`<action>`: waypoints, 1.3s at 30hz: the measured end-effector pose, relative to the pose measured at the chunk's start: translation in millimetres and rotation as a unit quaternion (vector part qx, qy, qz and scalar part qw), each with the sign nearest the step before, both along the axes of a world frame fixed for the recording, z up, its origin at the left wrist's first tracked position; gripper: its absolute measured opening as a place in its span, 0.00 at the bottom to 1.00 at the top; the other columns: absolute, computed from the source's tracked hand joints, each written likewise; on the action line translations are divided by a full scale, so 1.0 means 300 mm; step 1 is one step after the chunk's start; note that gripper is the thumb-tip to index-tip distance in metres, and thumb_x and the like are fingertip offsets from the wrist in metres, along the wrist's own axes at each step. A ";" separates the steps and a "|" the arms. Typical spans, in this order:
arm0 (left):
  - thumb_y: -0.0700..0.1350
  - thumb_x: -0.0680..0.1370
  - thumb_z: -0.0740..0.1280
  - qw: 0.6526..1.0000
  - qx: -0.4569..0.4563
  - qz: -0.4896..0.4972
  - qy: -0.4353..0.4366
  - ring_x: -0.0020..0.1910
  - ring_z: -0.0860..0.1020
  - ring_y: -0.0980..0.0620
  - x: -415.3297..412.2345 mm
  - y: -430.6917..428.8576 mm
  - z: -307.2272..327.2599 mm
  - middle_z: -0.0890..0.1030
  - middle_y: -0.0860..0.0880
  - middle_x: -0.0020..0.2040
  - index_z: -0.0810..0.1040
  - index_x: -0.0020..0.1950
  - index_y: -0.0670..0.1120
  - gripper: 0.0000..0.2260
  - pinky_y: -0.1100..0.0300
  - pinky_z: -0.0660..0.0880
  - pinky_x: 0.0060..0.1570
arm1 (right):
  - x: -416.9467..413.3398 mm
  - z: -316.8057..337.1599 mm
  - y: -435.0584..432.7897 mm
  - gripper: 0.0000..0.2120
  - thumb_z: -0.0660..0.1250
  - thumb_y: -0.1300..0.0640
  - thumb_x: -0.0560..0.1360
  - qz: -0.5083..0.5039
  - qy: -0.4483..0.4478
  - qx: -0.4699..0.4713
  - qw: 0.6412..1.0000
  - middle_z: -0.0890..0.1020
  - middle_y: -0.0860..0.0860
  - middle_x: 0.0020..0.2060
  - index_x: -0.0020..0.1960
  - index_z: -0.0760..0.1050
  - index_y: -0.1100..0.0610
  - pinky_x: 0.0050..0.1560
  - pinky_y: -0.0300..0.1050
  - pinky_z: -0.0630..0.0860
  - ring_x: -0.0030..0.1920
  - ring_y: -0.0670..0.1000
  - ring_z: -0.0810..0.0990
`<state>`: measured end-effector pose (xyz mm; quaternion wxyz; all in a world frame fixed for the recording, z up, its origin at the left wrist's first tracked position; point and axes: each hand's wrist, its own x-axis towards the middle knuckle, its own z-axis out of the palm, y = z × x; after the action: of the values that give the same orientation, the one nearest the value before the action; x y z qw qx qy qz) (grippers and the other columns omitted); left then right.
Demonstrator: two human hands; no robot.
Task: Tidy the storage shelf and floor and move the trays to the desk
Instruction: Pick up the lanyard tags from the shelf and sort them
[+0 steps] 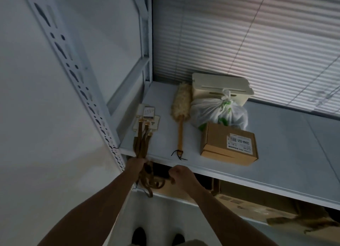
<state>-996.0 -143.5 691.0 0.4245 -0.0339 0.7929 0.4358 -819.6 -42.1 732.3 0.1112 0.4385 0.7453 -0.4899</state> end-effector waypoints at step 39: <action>0.73 0.64 0.66 0.852 0.406 -0.098 -0.315 0.59 0.76 0.38 0.094 0.089 0.418 0.77 0.38 0.64 0.77 0.67 0.43 0.43 0.41 0.70 0.61 | -0.167 0.770 0.221 0.17 0.63 0.64 0.79 0.159 0.099 -0.134 0.973 0.71 0.52 0.23 0.33 0.79 0.58 0.29 0.42 0.68 0.18 0.45 0.61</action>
<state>-967.7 -116.9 816.4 0.6682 0.0840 0.3688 0.6406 -869.7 24.1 963.3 0.1712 0.2452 0.7405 -0.6019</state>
